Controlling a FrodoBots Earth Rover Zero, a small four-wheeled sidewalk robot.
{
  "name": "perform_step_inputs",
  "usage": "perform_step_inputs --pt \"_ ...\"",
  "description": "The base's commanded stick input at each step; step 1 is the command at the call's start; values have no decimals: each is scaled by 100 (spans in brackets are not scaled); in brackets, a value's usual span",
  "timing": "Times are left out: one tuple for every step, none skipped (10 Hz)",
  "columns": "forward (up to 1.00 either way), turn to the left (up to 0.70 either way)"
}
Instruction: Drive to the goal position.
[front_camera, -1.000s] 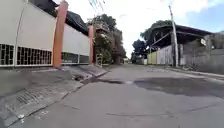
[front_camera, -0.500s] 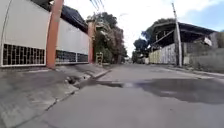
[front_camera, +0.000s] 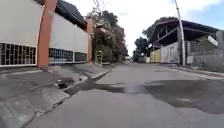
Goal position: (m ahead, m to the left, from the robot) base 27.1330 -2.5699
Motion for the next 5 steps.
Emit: perform_step_inputs --pt "100 -40" --pt "100 -40" --pt "100 -27" --pt "100 0" --pt "100 0"
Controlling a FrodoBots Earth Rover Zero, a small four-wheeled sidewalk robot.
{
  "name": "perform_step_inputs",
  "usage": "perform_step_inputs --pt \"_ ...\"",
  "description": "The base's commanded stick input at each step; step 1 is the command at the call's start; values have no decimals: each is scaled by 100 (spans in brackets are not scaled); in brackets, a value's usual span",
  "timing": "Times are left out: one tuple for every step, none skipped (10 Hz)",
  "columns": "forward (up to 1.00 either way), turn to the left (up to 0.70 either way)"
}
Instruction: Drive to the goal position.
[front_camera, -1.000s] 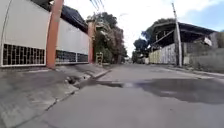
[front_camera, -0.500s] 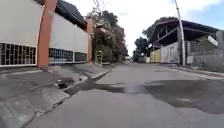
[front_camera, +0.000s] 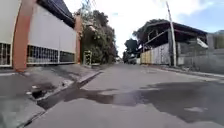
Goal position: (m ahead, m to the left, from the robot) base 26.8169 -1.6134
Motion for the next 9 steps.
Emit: perform_step_inputs --pt "100 0" --pt "100 0" --pt "100 0" --pt "100 0" --pt "100 0" --pt "100 0" --pt "100 0" --pt "100 0" --pt "100 0"
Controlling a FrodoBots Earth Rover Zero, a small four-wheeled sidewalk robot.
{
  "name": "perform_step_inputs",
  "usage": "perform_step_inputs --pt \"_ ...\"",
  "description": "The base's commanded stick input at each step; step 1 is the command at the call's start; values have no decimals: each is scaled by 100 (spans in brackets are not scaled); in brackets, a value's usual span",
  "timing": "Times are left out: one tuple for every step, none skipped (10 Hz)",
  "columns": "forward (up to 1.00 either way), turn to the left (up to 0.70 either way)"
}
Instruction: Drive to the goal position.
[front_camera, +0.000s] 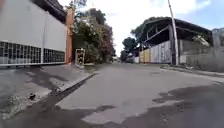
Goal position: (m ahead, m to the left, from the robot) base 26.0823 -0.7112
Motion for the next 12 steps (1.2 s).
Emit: perform_step_inputs --pt "100 0" --pt "100 0" --pt "100 0" --pt "100 0" --pt "100 0" --pt "100 0" --pt "100 0" --pt "100 0" --pt "100 0" --pt "100 0" --pt "100 0" --pt "100 0"
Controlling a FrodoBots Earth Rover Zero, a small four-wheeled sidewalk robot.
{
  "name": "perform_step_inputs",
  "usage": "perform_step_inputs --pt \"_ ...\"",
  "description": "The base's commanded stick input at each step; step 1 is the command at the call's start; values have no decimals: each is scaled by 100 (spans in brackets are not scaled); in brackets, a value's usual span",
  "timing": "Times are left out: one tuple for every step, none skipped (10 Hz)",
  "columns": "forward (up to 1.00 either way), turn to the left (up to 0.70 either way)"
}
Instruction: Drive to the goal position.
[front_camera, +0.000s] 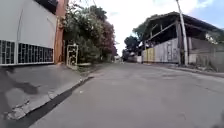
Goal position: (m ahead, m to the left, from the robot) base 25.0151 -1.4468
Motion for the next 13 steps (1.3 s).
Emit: perform_step_inputs --pt "100 0" --pt "100 0" --pt "100 0" --pt "100 0" --pt "100 0" --pt "100 0" --pt "100 0" --pt "100 0" --pt "100 0" --pt "100 0" --pt "100 0" --pt "100 0" --pt "100 0"
